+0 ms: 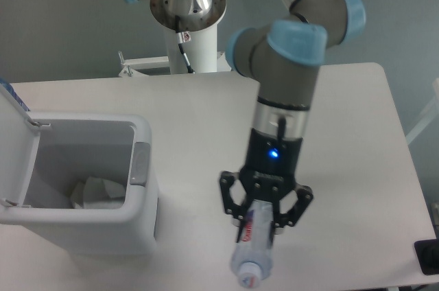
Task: Place the trash in the trash can
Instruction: 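Carry the water bottle over the open trash bin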
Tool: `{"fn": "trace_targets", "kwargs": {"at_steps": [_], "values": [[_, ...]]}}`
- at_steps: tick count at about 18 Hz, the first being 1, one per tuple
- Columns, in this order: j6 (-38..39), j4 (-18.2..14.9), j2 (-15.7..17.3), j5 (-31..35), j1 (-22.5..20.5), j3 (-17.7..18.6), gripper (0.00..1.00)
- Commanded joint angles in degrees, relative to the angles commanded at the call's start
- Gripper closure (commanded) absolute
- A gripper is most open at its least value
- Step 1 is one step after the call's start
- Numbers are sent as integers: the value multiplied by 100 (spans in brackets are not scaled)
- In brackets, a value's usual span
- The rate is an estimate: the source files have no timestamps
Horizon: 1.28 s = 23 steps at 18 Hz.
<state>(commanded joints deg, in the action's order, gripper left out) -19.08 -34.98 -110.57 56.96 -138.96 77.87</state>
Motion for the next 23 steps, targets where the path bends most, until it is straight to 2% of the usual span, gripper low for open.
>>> {"fn": "trace_targets", "kwargs": {"at_steps": [5,8,13,17,19,23], "values": [[343,0,387,-10,246,0,51],[423,0,606,8,544,158,51],[555,-9,800,8,817,211,51],[529,-26,827,34,1134,299,51],[476,-26,809,34,1326,456,51],[467,-26,651,34,1608,650,50]]}}
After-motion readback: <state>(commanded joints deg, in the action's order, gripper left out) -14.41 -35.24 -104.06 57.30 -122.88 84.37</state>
